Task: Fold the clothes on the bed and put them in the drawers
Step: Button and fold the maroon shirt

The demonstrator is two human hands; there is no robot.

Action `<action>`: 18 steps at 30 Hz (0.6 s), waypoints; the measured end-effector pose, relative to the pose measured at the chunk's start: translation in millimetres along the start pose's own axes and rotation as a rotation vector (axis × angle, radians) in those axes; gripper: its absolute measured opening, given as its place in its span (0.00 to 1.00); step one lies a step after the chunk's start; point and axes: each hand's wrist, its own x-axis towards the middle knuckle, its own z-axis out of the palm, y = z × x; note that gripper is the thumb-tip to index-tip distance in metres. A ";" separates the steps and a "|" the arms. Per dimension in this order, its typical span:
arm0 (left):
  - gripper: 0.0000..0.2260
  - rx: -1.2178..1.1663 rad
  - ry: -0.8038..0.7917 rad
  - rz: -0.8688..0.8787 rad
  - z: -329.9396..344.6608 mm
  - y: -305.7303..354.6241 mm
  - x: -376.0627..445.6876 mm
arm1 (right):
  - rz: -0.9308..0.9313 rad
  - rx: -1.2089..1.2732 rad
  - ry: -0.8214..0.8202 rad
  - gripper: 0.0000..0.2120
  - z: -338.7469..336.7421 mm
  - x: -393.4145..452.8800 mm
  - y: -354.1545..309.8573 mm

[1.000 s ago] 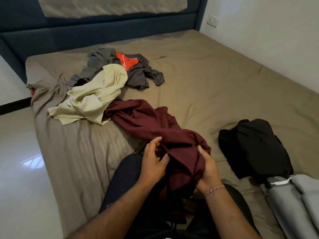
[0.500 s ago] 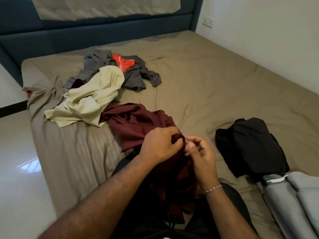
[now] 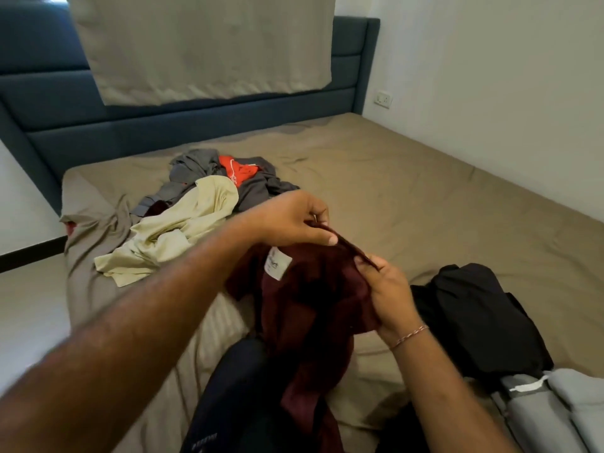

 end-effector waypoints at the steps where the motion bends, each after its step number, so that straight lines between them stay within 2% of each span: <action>1: 0.10 0.109 -0.030 0.043 -17.3 -3.1 -1.5 | -0.027 -0.037 -0.056 0.11 -6.4 5.0 -18.7; 3: 0.08 0.252 -0.069 0.042 -38.2 -19.5 -4.5 | -0.062 -0.097 -0.139 0.14 -16.0 12.5 -54.3; 6: 0.07 0.283 -0.115 -0.141 -54.3 -60.3 -11.6 | -0.037 -0.067 -0.219 0.10 -27.8 23.0 -98.8; 8: 0.06 0.137 -0.045 -0.269 -60.5 -87.0 -24.8 | -0.033 -0.041 -0.265 0.07 -40.4 27.0 -116.8; 11: 0.02 -0.151 0.094 -0.335 -69.3 -117.1 -47.8 | 0.006 -0.002 -0.308 0.18 -57.8 30.7 -118.0; 14: 0.07 -0.372 0.129 -0.399 -75.2 -133.5 -69.3 | 0.046 0.072 -0.121 0.22 -56.5 34.6 -103.0; 16: 0.14 -0.455 0.176 -0.446 -79.0 -141.4 -79.0 | 0.030 0.156 0.049 0.21 -50.0 40.6 -97.1; 18: 0.16 -0.468 0.268 -0.466 -80.5 -144.1 -84.5 | -0.020 0.190 0.105 0.19 -42.9 47.5 -97.2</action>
